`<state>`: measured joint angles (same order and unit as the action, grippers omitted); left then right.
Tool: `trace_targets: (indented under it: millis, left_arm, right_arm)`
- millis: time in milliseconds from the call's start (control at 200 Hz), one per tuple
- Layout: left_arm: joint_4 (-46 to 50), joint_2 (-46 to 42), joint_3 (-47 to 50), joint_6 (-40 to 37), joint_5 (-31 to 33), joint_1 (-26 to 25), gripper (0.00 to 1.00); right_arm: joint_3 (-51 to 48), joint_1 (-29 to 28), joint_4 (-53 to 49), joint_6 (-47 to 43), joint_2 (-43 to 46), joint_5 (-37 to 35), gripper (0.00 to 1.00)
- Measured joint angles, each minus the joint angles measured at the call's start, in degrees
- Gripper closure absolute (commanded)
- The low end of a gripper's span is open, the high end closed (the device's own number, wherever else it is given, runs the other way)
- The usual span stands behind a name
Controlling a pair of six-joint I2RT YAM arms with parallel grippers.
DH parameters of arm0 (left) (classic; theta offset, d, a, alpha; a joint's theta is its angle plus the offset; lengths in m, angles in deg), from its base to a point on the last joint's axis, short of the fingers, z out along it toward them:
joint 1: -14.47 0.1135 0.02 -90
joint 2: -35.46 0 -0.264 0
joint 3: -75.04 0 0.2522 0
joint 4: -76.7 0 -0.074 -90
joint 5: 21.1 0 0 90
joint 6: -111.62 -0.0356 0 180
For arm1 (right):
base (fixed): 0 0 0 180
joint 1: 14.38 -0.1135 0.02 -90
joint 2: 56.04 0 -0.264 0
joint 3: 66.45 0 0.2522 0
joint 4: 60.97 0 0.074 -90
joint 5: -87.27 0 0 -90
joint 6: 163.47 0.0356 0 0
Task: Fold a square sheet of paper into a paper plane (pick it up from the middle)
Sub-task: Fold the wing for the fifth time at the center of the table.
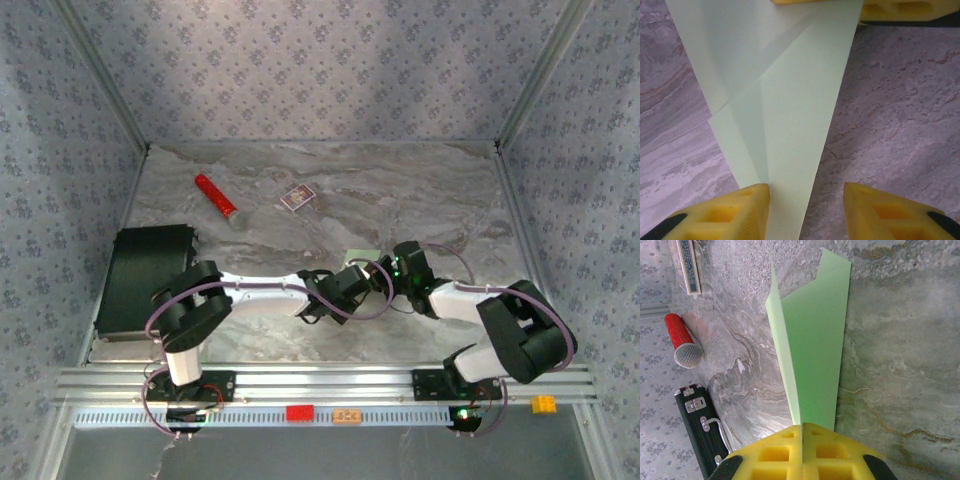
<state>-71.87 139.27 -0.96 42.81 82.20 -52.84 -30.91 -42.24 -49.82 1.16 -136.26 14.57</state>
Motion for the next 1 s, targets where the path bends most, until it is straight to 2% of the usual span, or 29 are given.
trace_targets:
  millis: [999]
  left_arm:
    - [1.9, 1.7, -1.5, 0.0, 4.1, -0.7, 0.73]
  right_arm:
    - [0.0, 0.3, 0.1, 0.6, 0.4, 0.0, 0.98]
